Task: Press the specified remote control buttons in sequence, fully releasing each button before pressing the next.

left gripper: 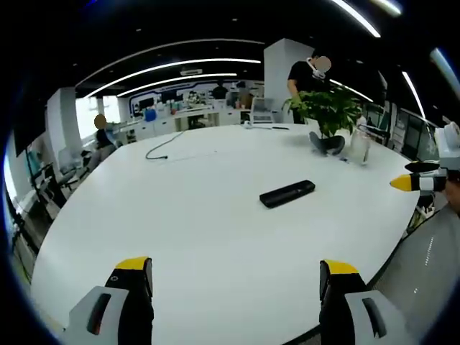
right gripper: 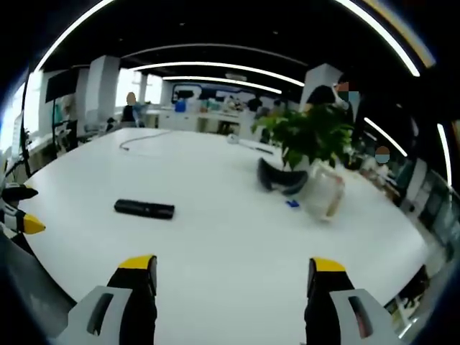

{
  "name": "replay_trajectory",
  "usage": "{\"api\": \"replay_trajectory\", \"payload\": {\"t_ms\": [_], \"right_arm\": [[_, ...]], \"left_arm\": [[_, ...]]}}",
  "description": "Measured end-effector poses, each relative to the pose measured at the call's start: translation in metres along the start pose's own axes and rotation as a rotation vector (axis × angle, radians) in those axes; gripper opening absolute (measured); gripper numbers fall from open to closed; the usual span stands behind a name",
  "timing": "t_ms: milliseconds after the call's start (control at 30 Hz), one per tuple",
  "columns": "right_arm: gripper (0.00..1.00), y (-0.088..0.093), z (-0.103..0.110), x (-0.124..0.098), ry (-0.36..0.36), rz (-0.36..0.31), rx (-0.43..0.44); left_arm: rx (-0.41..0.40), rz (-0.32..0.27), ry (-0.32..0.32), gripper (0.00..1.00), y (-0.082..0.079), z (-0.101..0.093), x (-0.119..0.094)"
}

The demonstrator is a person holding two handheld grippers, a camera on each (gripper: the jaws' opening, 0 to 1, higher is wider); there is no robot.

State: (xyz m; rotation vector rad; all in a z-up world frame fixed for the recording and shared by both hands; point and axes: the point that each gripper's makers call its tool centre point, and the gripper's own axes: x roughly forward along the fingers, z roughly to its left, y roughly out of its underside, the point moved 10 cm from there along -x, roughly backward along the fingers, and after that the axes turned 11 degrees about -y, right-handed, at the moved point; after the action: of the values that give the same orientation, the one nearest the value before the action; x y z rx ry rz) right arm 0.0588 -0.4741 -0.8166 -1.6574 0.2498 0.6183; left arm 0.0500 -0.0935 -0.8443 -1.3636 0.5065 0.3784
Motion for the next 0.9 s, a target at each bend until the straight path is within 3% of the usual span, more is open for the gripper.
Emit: {"api": "replay_trajectory", "payload": {"t_ms": [900], "right_arm": [[0.81, -0.0004, 0.001, -0.0013, -0.02, -0.003, -0.001]], "left_arm": [[0.036, 0.009, 0.007, 1.0, 0.0004, -0.0034, -0.001]]}}
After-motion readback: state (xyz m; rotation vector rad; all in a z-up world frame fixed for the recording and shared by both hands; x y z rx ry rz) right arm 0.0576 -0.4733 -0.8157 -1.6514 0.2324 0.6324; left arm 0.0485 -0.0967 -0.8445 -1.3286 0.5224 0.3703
